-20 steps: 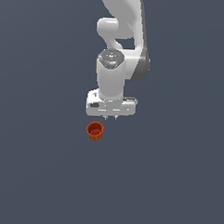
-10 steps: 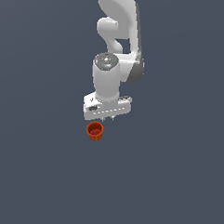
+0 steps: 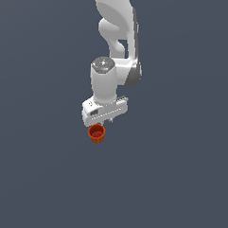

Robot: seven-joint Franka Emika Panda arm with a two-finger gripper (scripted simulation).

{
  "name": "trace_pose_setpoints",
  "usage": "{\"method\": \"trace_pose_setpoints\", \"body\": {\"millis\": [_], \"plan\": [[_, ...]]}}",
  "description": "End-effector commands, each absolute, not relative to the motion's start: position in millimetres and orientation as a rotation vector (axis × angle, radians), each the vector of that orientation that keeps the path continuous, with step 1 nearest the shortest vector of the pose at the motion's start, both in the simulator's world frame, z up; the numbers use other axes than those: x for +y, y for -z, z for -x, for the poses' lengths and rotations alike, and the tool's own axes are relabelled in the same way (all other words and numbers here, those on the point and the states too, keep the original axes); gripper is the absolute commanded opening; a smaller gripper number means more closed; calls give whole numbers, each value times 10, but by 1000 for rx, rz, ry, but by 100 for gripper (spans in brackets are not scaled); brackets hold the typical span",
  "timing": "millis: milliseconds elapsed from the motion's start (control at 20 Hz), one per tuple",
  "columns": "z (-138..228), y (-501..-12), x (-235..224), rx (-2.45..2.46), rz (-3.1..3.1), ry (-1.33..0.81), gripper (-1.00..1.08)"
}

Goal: Pick up the object and move it to a goal position.

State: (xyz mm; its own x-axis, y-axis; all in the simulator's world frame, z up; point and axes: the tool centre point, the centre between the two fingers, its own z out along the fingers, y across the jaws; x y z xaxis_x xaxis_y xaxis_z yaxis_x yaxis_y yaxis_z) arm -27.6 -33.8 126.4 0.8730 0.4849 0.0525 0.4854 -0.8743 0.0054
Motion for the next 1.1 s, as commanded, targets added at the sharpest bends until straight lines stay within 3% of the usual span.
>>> {"method": "trace_pose_setpoints", "body": {"millis": [0,1050], "plan": [[291,-1223,-373,-879,3010,100,-12],[422,-968,-592,-1521,2788,227,-12]]}}
